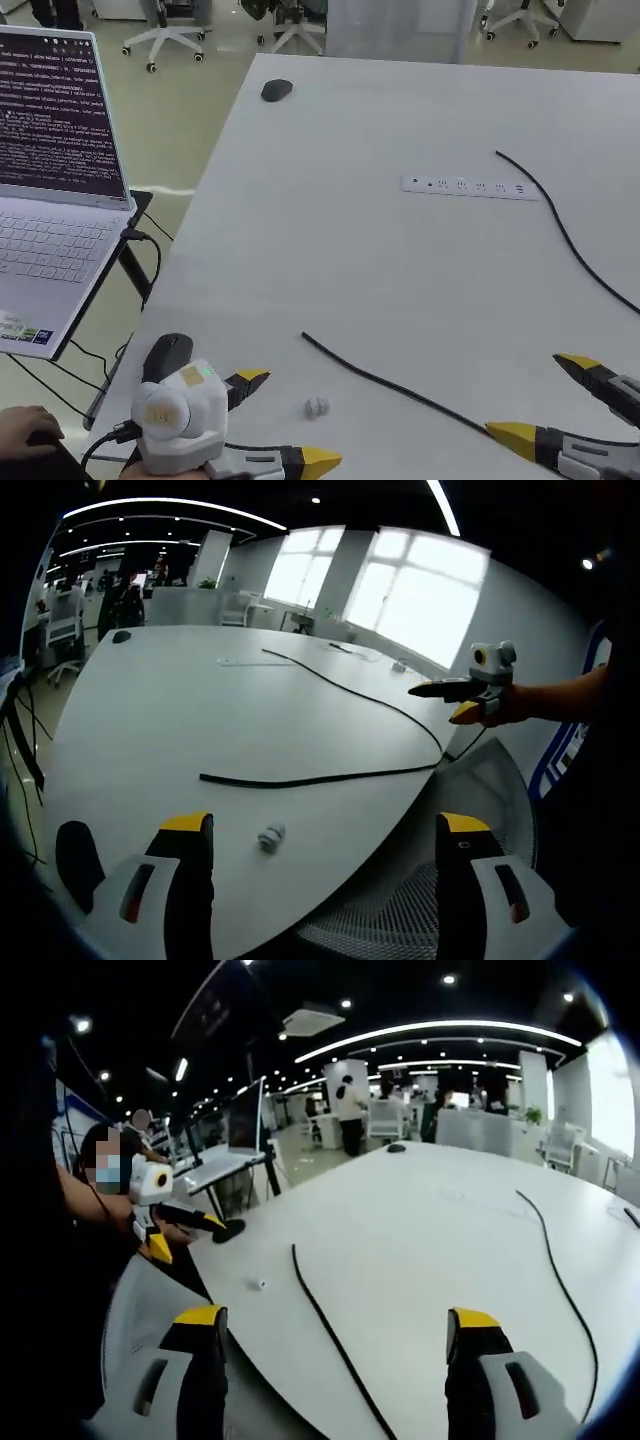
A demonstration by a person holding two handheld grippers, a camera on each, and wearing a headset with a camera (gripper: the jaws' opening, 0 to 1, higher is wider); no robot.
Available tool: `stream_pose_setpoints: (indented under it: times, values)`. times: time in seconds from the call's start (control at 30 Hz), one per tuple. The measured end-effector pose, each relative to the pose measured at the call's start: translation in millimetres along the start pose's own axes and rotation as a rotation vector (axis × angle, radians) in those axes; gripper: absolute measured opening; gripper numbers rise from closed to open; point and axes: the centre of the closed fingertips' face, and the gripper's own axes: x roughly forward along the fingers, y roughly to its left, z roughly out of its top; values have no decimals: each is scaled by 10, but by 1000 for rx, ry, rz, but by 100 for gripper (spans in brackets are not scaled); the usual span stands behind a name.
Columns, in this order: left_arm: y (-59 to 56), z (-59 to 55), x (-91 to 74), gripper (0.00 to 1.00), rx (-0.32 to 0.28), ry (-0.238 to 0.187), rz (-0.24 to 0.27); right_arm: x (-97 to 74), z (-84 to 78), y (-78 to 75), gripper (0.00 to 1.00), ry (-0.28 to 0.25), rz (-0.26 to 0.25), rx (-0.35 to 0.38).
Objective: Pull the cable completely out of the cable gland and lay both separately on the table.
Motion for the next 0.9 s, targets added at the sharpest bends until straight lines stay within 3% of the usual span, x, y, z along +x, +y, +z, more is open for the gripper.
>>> stream_pose_setpoints:
  times: [0.07,0.2,0.37,0.7,0.9]
  values:
    - [-25,7,-3,92,7,-2,-11,-65,-62,-55,93,13,-14,12]
    - [-57,-4,-6,94,19,-1,-32,-225,-98,-182,95,-24,-49,67]
    - [-78,4,-15,97,40,7,-39,-349,-249,-232,99,-5,-43,104]
    - [-142,-53,-28,99,24,24,-32,-455,-414,-235,99,19,-45,104]
    - [-173,-69,-10,99,21,28,-31,-477,-412,-294,99,25,-49,105]
